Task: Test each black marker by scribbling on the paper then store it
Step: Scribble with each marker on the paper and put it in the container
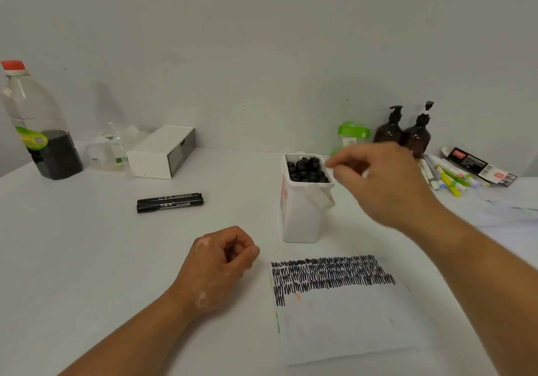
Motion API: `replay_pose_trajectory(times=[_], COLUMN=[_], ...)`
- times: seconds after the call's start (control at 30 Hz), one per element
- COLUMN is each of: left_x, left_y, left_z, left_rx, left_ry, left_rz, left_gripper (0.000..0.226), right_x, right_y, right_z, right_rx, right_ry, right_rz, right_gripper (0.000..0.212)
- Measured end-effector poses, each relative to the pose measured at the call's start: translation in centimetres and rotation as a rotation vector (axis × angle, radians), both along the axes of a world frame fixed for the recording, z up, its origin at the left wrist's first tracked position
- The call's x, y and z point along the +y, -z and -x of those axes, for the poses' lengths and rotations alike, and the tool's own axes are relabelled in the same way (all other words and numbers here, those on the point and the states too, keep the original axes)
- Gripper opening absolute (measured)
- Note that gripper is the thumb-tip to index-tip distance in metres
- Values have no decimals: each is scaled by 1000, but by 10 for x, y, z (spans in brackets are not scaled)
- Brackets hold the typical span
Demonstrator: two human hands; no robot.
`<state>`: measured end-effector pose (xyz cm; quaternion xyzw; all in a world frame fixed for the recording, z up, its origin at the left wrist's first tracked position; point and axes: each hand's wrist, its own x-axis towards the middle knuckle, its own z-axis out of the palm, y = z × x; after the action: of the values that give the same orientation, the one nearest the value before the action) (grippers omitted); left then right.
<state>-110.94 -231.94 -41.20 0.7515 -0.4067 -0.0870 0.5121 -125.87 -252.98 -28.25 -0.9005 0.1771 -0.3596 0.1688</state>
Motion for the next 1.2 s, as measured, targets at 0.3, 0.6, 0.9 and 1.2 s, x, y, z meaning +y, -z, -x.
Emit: replay_pose_trajectory(times=[0.3,0.6,0.9,1.2], left_x=[0,9,28,26], left_y=[1,2,-10,-8], left_z=[5,-62,-144,-156], left_rx=[-116,-450,-667,-703], left_ry=[-45,-365,-529,-510], left_rz=[-40,-274,-788,-916], left_gripper=[19,14,24,24], right_x=[34,40,36,34], right_y=[108,129,124,122], right_z=[31,36,35,38], right_rx=[127,138,101,116], right_ry=[-51,-101,-115,-105], right_rz=[-361,-315,-379,-400], right_gripper=[24,23,17,16])
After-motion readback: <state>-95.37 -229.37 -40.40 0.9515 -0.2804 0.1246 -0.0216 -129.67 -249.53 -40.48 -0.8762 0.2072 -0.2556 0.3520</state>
